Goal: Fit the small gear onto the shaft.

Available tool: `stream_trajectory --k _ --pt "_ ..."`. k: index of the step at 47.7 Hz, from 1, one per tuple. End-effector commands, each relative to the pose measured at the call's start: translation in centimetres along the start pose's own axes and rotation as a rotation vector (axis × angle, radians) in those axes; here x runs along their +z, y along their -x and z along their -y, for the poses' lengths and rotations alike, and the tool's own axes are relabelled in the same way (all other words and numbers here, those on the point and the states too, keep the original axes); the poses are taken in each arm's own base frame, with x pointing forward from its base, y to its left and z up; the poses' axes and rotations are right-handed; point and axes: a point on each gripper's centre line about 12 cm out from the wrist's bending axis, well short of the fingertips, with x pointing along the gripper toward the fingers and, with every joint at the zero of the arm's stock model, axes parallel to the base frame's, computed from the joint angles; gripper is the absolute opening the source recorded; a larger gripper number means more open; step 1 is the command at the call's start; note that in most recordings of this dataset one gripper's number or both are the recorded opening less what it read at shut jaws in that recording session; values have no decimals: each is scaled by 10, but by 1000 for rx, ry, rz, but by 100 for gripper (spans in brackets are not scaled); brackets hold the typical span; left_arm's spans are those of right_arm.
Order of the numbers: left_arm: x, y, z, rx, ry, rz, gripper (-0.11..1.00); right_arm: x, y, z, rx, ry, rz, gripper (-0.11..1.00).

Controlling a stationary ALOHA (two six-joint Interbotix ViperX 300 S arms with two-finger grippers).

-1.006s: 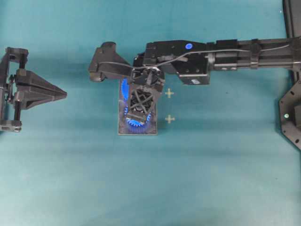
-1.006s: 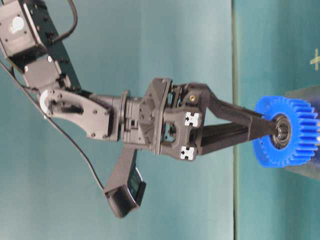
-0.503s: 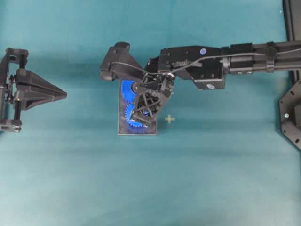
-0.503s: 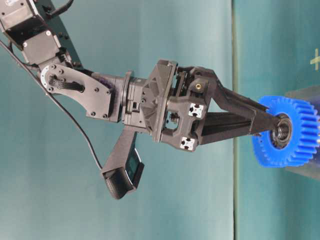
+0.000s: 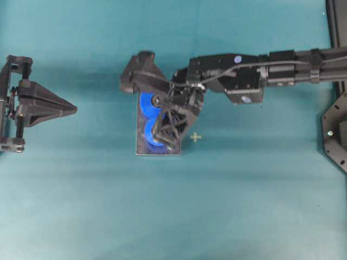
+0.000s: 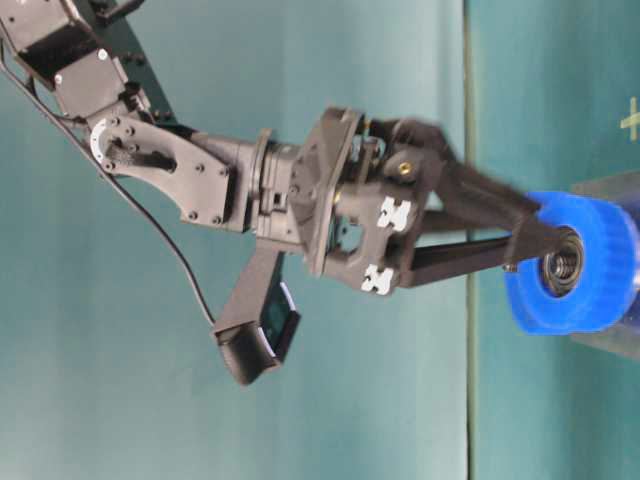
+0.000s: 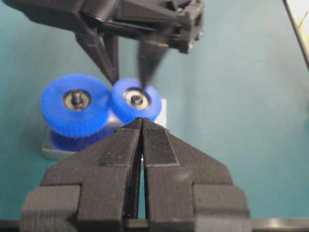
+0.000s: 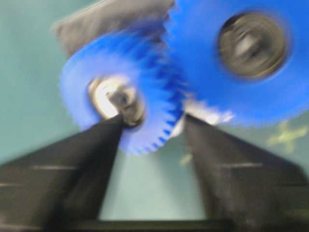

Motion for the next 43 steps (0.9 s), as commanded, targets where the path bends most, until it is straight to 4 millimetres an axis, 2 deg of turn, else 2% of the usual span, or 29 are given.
stream_trajectory --k 1,3,9,13,20,24,29,33,43 --pt "8 0 1 -4 -5 23 0 3 26 -8 24 9 63 87" --pt "8 0 1 -4 -5 23 0 2 28 -8 28 8 68 86" --pt "7 0 1 -4 -3 21 0 -2 38 -8 33 12 84 69" --pt "6 0 1 -4 -3 20 0 -8 41 -7 35 11 96 63" --pt "5 0 1 -3 -3 18 0 -11 46 5 40 -15 179 52" --pt "4 0 1 -3 -5 15 0 -8 42 13 53 -43 274 37" --pt "5 0 1 -3 -3 17 0 -2 35 17 71 -74 371 13" --pt "5 0 1 -3 -3 17 0 3 28 18 81 -90 421 1" --pt "5 0 1 -3 -3 17 0 1 8 18 69 -89 380 -2"
